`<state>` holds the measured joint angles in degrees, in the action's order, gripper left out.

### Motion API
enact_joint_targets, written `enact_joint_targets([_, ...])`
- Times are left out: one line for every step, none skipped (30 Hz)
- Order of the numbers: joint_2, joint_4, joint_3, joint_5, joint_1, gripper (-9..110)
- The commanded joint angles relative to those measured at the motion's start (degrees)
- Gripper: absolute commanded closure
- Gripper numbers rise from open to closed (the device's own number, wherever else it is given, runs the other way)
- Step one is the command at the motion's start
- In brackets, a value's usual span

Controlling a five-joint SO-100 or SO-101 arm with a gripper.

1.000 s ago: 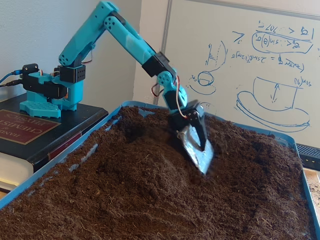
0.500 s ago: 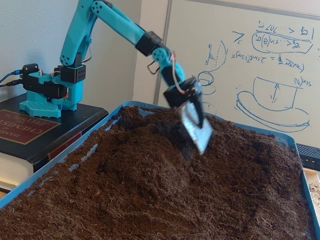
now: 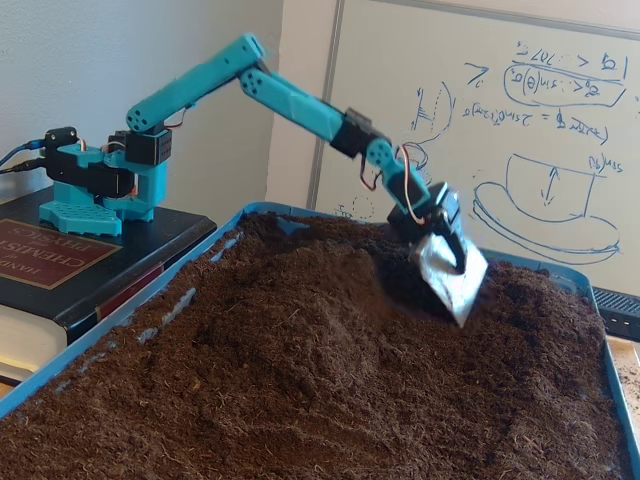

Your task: Build a berm.

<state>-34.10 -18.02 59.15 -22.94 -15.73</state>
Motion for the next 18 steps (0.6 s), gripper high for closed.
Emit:
enact_joint_targets([1.85, 0.09, -13.8, 0.0, -3.69, 101])
enact_joint_targets([3.6, 0.09, -15.64, 0.0, -4.57, 101])
enact_joint_targets([5.27, 0.09, -16.96, 0.18, -5.36, 101])
enact_joint_targets([6.15, -0.09, -17.14, 0.53, -6.06, 101])
enact_joint_targets([7.21, -0.09, -16.61, 1.14, -6.5, 101])
enact_joint_targets([7.47, -0.62, -15.64, 2.02, -6.77, 101])
enact_joint_targets([7.47, -1.76, -14.24, 2.99, -7.03, 101])
enact_joint_targets([6.94, -3.69, -12.3, 4.13, -7.12, 101])
enact_joint_targets([5.98, -6.06, -10.2, 5.19, -7.03, 101])
enact_joint_targets([4.48, -8.7, -8.0, 6.06, -6.77, 101])
enact_joint_targets([2.64, -11.6, -5.63, 6.94, -6.68, 101])
enact_joint_targets([0.62, -14.33, -3.25, 7.47, -6.68, 101])
enact_joint_targets([-1.49, -16.79, -0.7, 7.65, -6.68, 101])
enact_joint_targets([-3.43, -18.81, 1.67, 7.65, -6.68, 101])
enact_joint_targets([-5.45, -20.83, 4.13, 7.65, -6.94, 101])
enact_joint_targets([-7.38, -22.5, 6.5, 7.65, -7.12, 101])
enact_joint_targets([-9.14, -23.73, 8.79, 7.65, -7.21, 101])
enact_joint_targets([-10.81, -24.79, 10.9, 7.65, -7.21, 101])
